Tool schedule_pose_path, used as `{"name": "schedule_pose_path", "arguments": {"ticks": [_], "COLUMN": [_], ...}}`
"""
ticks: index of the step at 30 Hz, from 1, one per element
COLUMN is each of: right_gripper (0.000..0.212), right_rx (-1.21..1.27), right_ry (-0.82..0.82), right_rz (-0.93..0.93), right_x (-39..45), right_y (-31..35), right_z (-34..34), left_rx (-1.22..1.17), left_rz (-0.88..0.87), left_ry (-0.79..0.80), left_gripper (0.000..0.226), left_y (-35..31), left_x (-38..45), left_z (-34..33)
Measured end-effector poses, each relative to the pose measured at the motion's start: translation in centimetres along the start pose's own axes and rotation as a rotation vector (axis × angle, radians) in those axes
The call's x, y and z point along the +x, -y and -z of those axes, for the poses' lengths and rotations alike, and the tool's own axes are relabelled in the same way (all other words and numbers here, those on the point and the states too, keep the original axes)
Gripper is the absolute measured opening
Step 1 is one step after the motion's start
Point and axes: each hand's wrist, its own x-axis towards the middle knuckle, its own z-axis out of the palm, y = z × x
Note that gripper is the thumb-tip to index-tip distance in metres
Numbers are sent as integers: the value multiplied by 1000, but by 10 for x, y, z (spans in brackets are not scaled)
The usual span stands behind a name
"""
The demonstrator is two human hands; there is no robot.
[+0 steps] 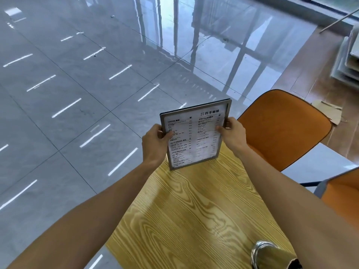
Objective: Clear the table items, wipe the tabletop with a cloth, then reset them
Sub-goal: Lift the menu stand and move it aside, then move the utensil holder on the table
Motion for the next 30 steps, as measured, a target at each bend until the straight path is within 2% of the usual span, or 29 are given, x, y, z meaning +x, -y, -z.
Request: {"name": "schedule_pose_path", "arguments": {"ticks": [3,8,10,13,16,19,25,30], "right_gripper": [24,52,59,61,62,63,62,71], "right_rx": [-11,-6,-66,-170,-243,-254,-105,46], "right_ry": [90,219,221,235,229,181,23,48], "right_rz": [-44,-91,-74,-3,41,12,-116,-274], "right_x": [1,-22,-37,-65,-96,-131,-208,-278], "right_y": [0,-7,-12,-23,-41,-68,-134,-197], "right_z": [-2,19,37,68,110,157,233,261], "left_rx": [32,87,70,111,70,137,251,261], "left_rz": [4,64,101,167,119,56,-85,-92], "left_ry": [-5,30,59,148,301,545,884,1014], "left_gripper": [12,24,36,68,60,85,97,104], "left_y": [-1,-7,-10,-15,-21,-28,-35,-27], "left_x": [-5,-19,-35,-73,-117,-163,-245,-303], "left_z": [1,-2,-12,-32,-57,-83,-131,-157]}}
